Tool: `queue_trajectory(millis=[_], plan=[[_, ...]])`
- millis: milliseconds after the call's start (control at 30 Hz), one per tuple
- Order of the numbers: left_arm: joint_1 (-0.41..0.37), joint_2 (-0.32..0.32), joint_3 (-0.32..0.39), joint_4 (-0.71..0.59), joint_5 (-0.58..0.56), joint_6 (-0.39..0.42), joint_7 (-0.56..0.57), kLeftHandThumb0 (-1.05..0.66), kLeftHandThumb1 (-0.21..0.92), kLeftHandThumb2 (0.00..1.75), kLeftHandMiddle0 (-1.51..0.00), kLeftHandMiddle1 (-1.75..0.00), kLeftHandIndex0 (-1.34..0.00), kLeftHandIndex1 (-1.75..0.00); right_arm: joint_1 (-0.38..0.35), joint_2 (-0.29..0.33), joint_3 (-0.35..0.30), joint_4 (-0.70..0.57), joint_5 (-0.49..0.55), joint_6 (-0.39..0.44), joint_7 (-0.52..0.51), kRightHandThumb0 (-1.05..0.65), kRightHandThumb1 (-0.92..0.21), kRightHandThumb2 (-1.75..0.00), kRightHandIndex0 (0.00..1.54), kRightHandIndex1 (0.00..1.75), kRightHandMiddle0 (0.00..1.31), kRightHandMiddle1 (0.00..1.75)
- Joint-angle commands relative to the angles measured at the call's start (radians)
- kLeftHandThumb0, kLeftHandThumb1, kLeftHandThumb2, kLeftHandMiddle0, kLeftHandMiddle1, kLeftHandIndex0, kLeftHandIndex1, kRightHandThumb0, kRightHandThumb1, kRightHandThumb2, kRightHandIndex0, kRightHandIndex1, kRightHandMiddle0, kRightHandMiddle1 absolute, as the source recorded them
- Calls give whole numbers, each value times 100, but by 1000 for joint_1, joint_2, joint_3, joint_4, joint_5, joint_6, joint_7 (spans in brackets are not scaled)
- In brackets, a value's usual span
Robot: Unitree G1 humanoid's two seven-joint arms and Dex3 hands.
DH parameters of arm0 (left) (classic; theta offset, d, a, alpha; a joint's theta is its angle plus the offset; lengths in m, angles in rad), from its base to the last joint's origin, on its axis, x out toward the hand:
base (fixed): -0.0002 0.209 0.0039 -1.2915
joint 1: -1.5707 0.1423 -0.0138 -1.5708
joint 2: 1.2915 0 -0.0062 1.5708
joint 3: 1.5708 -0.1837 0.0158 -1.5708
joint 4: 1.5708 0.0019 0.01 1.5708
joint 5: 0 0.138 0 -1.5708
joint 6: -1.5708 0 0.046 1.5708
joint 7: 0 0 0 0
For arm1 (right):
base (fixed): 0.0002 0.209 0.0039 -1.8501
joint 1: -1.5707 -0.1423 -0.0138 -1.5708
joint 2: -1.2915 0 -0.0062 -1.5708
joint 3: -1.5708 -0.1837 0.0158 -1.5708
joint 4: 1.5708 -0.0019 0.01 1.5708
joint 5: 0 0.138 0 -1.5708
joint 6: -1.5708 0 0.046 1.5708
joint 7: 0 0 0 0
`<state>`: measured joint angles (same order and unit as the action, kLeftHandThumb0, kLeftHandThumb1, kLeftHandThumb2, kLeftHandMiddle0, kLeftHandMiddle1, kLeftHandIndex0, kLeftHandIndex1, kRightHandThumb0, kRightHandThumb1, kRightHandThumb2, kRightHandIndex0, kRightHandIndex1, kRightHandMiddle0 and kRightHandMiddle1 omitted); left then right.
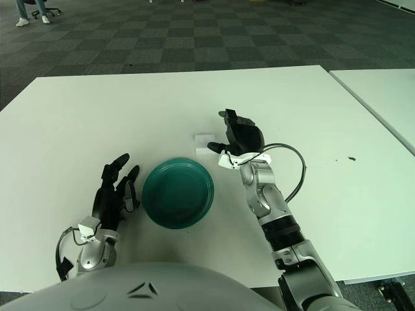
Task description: Put the charger into the plate.
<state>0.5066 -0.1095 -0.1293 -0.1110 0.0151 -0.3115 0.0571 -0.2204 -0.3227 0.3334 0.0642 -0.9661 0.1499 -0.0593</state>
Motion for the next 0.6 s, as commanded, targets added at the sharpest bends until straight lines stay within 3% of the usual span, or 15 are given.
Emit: queue_trajectory(millis=[0,233,567], plan=[[14,-1,-5,33,18,36,13,-89,92,95,-58,-3,-7,-91,-49,-15,35,2,-42,18,44,-68,-92,-49,35,0,0,65],[12,-8,-9,35,28,30,22,-86,92,94,-59,-3,-5,-90,-88,-25,67,28,-40,12,91,-68,-92,-49,33,0,0,64],[-1,-20,-8,62,54,9,47,-83,92,91,-61,-4,-4,-91,-167,-2,107,165,3,-45,93,-69,-92,-49,35,1,0,63]])
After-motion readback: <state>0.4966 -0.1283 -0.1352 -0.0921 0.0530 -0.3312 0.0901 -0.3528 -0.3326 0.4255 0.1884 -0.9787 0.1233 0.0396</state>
